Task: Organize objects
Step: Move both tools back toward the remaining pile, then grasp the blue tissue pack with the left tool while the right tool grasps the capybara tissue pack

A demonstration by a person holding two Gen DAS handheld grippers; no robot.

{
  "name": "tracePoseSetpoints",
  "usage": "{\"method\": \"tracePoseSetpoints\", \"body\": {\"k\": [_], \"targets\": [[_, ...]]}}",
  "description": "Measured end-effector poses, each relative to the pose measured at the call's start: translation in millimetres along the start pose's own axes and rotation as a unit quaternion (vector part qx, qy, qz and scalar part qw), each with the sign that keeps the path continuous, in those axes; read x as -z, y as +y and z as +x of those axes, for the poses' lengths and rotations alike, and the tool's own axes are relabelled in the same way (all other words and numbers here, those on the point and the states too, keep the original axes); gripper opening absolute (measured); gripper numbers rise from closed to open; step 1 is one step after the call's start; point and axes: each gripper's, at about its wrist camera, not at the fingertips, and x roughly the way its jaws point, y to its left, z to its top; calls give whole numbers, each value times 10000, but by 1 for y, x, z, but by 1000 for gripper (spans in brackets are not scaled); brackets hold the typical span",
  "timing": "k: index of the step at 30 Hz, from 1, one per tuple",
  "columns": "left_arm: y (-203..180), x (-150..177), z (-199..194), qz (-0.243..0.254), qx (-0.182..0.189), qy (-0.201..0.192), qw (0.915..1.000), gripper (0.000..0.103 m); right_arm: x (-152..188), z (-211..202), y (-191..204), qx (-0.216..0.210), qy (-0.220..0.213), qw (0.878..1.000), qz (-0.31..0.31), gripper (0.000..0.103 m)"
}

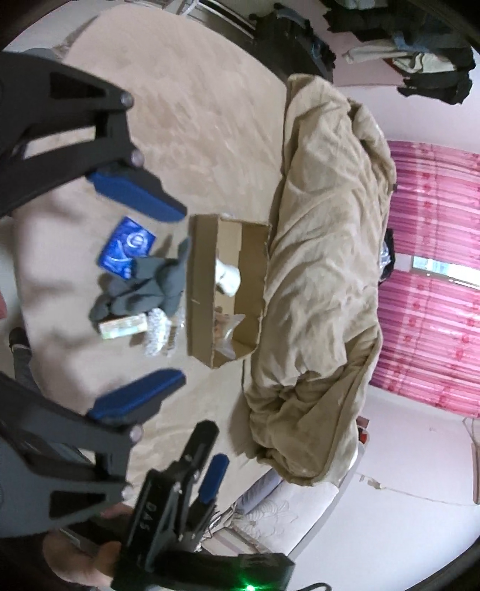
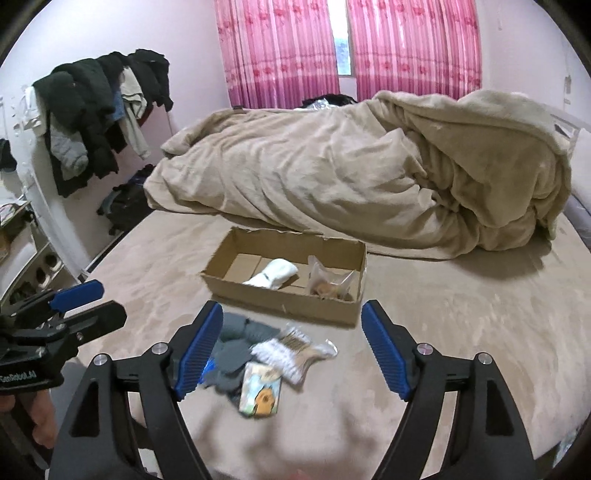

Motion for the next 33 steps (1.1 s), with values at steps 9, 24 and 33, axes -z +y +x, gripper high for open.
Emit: {"method": "tracePoseSetpoints", "body": {"k": [9,24,33], "targets": [[8,54,-16,-68,95,289,9995,88,34,-28,15,15,122,9999,-75,81],[33,106,57,305,-367,806,9956,88,95,38,27,-118,705,9972,-203,81],[40,110,116,630,-620,713,9935,88,110,90,23,-25,870,9958,-290,81]]}}
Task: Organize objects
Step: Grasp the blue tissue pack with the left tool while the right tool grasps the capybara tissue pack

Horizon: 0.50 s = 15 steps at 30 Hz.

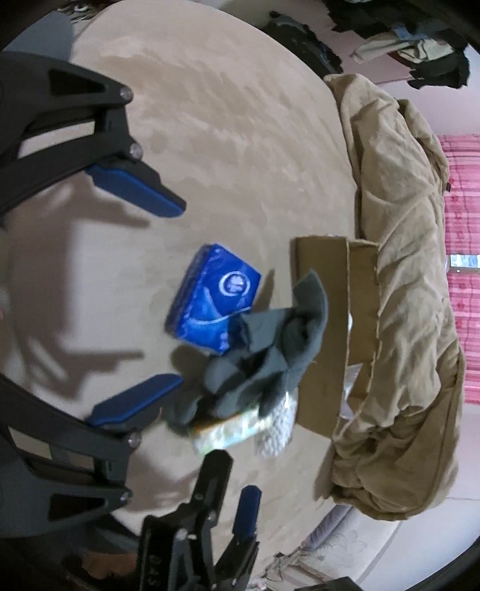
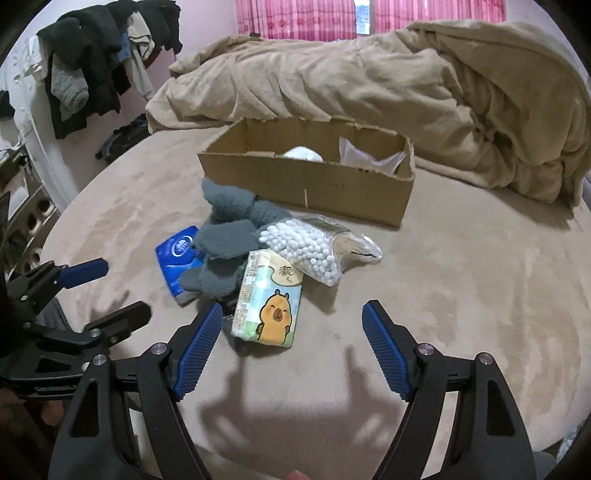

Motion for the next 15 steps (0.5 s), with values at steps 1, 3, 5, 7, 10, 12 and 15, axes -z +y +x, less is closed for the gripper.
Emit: {"method": "tracePoseSetpoints", "body": {"k": [1,3,5,7,10,12,15], "targets": [[0,-1,6,27,-11,-3,10000,88,0,6,-1,0,35,10000,11,81],[1,-4,21,61,-42,59,10000,88,-1,17,-3,-4,92,10000,28,81],[4,-7,32,37,-73,111,9999,88,-2,26,-5,-18,123,9999,63,81],[4,-9,41,70,-80,114,9999,88,-4,34,-7,-153,157,9997,129,81],[2,-12,47,206,-91,61,9997,88,-5,44,-6,-251,221,9993,182,81],[-1,-13,53,316,-62,81,9994,88,-5,48,-6,-303,240,9990,231,80],[-4,-16,59,427,-51,74,9990,91,-3,55,-12,-488,344,9973,426,78]]}}
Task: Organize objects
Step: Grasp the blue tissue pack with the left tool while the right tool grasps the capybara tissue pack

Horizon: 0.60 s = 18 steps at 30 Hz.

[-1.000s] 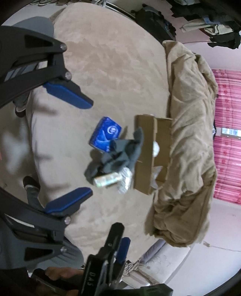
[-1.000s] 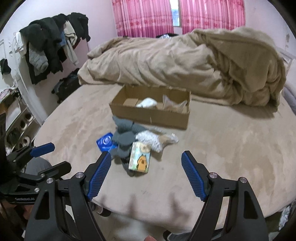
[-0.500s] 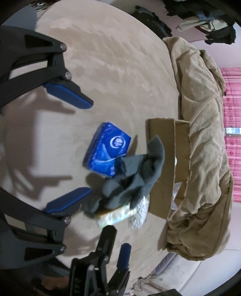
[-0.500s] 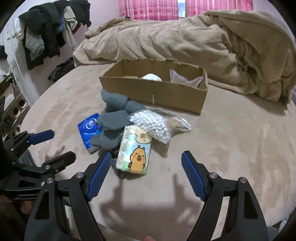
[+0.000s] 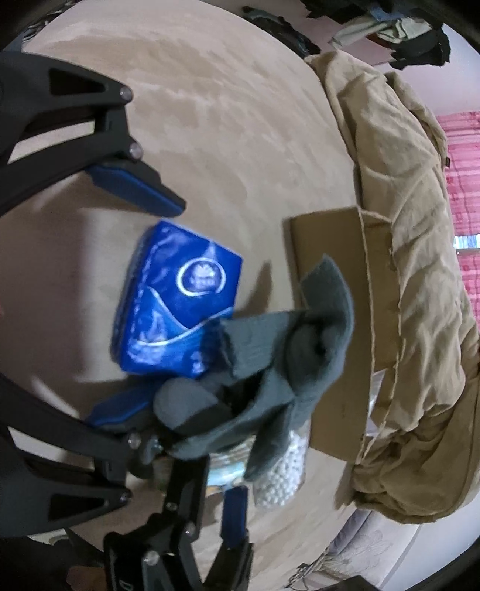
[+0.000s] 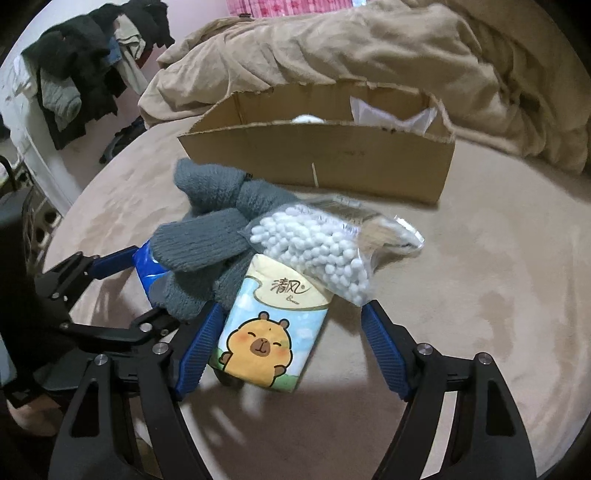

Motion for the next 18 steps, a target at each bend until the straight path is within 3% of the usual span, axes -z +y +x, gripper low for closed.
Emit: {"method": "tracePoseSetpoints", "body": {"k": [5,7,10,18], "targets": [[2,-5,7,-10,138,6,9999,90,2,2,-4,-326,150,9992,164,59],[2,-6,4,6,154,-24,9999,80,2,0,-5,-362,151,9990,203,57],[0,-2,-2,-8,122,-104,9999,75,4,-6,-5,-382,164,9989,221,55],[4,3,-36,-307,88,-226,9992,70,5,-25,1,-279,31,9995,133,53]]}}
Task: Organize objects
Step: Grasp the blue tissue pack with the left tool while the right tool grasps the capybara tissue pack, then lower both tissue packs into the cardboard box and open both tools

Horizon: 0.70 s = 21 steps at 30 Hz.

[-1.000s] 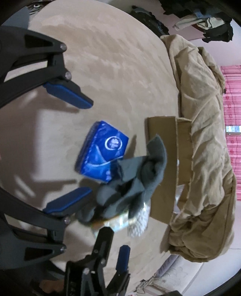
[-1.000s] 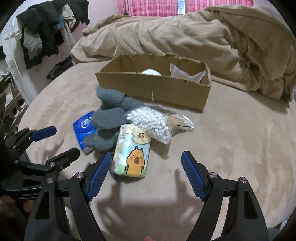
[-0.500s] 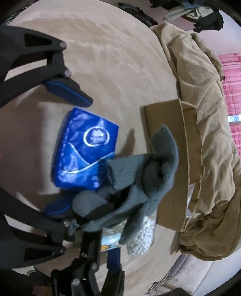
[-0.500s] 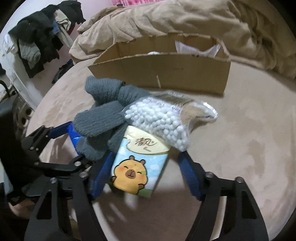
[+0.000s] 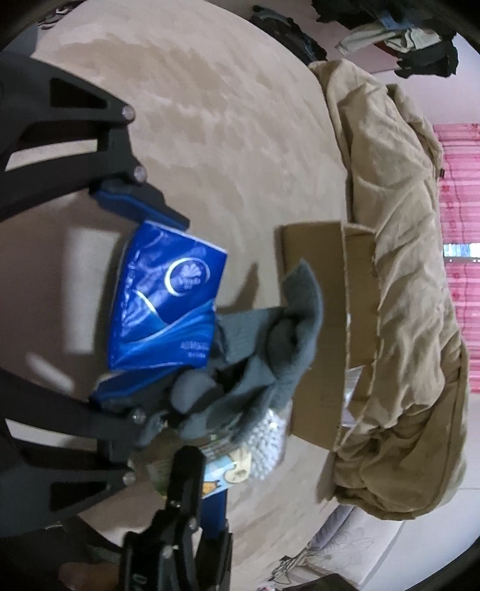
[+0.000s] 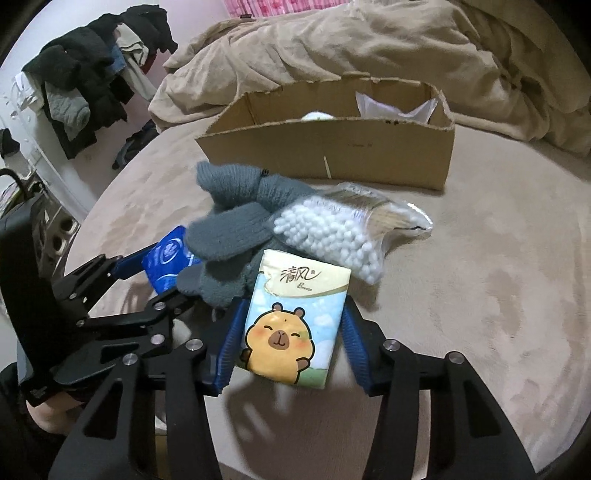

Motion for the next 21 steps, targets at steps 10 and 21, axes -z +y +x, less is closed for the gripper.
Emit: {"method": "tracePoseSetpoints", "body": {"k": [10,21], "targets": [[21,-43,-74,-412,136,-625,9971,70,-22,-38,5,148,-337,9993,49,53],[23,-117,-72,-369,208,-1036,9937,71,-88,-51,6,197,-816,9962,-235,52]]}}
